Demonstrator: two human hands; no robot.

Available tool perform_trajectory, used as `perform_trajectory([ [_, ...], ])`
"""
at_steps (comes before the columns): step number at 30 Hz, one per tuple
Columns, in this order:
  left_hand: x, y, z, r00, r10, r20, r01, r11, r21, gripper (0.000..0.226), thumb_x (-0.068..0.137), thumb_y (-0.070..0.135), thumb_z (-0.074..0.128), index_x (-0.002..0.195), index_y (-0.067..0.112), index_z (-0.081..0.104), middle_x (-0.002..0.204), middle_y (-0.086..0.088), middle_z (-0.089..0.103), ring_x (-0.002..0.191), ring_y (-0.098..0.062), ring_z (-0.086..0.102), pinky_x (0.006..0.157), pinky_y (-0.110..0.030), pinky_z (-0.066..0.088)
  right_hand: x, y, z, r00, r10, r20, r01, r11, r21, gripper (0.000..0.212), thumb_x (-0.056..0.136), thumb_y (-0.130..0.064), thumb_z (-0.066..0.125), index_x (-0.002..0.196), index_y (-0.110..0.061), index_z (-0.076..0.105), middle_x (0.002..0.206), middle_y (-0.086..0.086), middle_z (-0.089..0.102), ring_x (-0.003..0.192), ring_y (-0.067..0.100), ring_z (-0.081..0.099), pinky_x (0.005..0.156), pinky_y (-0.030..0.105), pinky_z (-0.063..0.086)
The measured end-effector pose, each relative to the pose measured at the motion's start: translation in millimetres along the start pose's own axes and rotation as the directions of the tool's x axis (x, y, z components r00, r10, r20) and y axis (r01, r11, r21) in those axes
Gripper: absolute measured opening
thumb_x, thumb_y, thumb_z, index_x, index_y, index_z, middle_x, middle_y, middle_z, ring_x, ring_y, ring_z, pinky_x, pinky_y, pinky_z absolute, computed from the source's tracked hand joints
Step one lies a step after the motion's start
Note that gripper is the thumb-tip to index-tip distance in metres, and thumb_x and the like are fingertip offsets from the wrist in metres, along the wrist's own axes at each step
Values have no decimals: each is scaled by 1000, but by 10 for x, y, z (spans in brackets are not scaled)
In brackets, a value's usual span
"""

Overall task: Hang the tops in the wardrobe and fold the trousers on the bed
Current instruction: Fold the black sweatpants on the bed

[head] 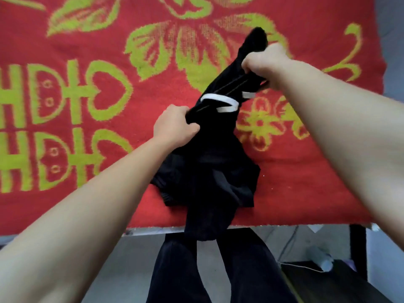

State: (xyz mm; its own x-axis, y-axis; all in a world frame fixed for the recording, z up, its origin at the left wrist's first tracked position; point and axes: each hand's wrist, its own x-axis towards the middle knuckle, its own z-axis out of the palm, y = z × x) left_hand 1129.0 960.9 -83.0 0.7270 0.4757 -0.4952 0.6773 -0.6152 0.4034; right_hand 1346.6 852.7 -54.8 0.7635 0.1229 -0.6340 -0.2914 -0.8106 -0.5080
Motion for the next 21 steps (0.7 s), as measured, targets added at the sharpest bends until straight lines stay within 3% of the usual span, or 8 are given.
perform_trajectory([
  [2,-32,74,-470,994,28,-104,-22,998,59,18,79,30,57,91,16,61,89,-9,60,82,-36,60,62,-35,39,-261,-122,-330,998,37,52,-48,969,243,33,61,-11,63,94,-6,60,88,10,66,70,27,71,49,40,57],
  [5,-218,311,-1247,962,83,-261,-39,985,168,17,84,27,54,95,14,55,84,-9,59,85,-38,59,62,-36,34,-729,-477,-751,997,-2,73,-26,926,377,28,63,-13,68,89,-5,64,80,10,67,50,24,70,49,35,56],
  [9,-635,734,-2380,846,280,-454,-123,931,344,19,87,23,53,104,13,52,94,-10,63,88,-38,61,61,-40,41,-1433,-1190,-1484,993,-111,-25,112,905,411,26,64,-20,71,87,-10,65,80,5,69,51,23,71,38,18,39],
  [11,-913,992,-2961,767,371,-523,-133,890,436,21,88,22,54,108,14,52,100,-12,63,93,-39,61,64,-43,44,-1855,-1576,-1894,979,-183,-86,202,858,472,27,63,-22,72,87,-11,67,83,6,71,55,24,73,37,16,35],
  [15,-1497,1459,-4060,597,497,-630,-129,834,536,27,87,20,56,113,14,53,104,-15,64,98,-40,61,67,-46,46,-2749,-2255,-2620,909,-337,-245,412,634,655,23,67,-11,73,86,-6,61,85,10,66,64,22,70,45,27,53],
  [17,-1776,1628,-4544,511,521,-684,-127,833,539,26,87,19,55,112,12,52,105,-17,64,99,-41,60,68,-47,45,-3186,-2516,-2894,847,-420,-326,511,472,719,53,70,-2,68,118,-7,48,92,8,61,65,19,69,50,32,58],
  [19,-2047,1765,-4954,413,528,-742,-134,841,523,26,87,18,52,112,10,53,105,-18,63,98,-41,59,69,-47,44,-3573,-2717,-3148,772,-513,-375,590,359,723,81,73,1,62,145,-21,31,102,3,59,68,16,70,55,37,61],
  [21,-2297,1873,-5286,299,516,-803,-132,856,500,27,91,17,49,116,9,53,105,-19,63,96,-40,59,71,-47,45,-3904,-2892,-3382,694,-586,-419,653,266,709,60,78,2,61,132,-22,50,102,4,61,82,20,69,59,37,61],
])
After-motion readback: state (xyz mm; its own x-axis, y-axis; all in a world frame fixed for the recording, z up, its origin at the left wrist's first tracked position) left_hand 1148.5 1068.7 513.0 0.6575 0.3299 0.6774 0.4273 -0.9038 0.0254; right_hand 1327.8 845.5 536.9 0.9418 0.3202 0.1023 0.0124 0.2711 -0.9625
